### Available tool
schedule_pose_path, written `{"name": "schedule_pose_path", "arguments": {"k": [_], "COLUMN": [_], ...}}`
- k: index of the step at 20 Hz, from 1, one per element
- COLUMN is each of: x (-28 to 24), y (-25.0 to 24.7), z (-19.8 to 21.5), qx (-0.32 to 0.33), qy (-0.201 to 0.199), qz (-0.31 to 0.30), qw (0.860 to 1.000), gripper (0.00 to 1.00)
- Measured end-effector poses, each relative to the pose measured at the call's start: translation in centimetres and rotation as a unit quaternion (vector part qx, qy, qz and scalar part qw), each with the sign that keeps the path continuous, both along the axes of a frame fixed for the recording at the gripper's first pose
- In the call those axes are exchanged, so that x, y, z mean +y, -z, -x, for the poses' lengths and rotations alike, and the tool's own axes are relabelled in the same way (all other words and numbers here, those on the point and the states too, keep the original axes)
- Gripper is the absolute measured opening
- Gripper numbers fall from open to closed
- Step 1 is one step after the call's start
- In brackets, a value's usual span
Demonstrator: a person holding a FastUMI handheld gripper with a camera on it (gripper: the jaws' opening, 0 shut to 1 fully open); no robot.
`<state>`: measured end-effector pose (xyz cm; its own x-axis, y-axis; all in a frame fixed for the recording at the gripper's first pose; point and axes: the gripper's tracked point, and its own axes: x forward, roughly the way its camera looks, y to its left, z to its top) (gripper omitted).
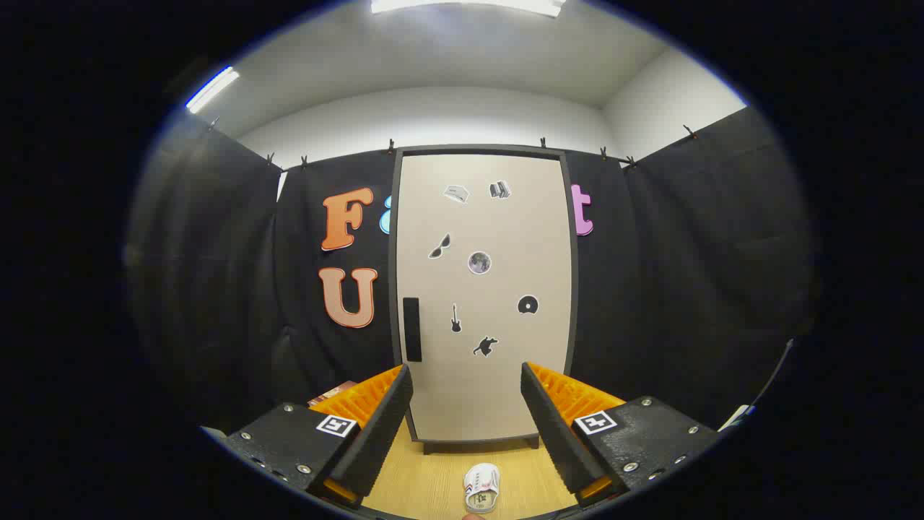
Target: Open the shoe cabinet door, grab the shoes and put them into the shoe cabinet, then close the shoe cabinet door.
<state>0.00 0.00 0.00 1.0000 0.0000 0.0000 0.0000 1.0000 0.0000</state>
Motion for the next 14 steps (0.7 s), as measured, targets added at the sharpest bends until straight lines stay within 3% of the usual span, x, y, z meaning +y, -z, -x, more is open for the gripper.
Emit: {"name": "schedule_pose_path", "arguments": {"k": [14], "x": [0.08], "y": [0.05], "z": [0.29], "qx": [0.004], "qy": [0.000], "qz": [0.002], "qw": [1.000], "gripper": [0.94]}}
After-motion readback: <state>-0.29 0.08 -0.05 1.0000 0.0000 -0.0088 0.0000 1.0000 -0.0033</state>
